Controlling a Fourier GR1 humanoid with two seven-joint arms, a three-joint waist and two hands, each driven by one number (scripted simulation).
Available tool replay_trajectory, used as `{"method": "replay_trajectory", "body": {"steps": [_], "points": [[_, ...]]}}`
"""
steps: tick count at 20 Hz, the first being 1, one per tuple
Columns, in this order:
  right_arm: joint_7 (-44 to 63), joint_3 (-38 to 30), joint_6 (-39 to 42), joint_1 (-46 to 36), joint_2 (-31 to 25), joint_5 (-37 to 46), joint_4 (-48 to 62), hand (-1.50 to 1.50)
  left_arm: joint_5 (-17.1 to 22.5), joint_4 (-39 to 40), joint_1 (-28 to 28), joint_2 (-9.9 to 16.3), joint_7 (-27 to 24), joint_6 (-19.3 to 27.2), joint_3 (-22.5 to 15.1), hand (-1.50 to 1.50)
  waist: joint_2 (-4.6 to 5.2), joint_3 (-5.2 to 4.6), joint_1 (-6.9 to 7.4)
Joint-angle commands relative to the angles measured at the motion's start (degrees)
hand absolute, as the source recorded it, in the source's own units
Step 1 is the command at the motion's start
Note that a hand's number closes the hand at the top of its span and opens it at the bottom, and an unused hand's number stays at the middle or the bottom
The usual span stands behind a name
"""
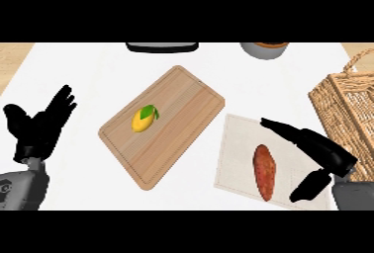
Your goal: Pick the sweet potato from the placemat and place it in the basket
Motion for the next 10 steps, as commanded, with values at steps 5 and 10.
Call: {"method": "replay_trajectory", "body": {"steps": [5, 10], "points": [[-3.3, 1.8, 0.7, 5.3, 2.1, 1.0, -3.4, -1.5, -0.3, -6.7, 3.7, -0.6, 2.4, -1.3, 0.7, 0.0, -0.07, 0.0, 0.04], [-1.1, 2.3, 0.7, 5.7, 2.3, 3.4, -6.9, -1.5, -2.2, -8.0, 3.2, -4.1, 3.5, 1.4, -1.2, 0.0, -0.1, 0.0, 0.0]]}}
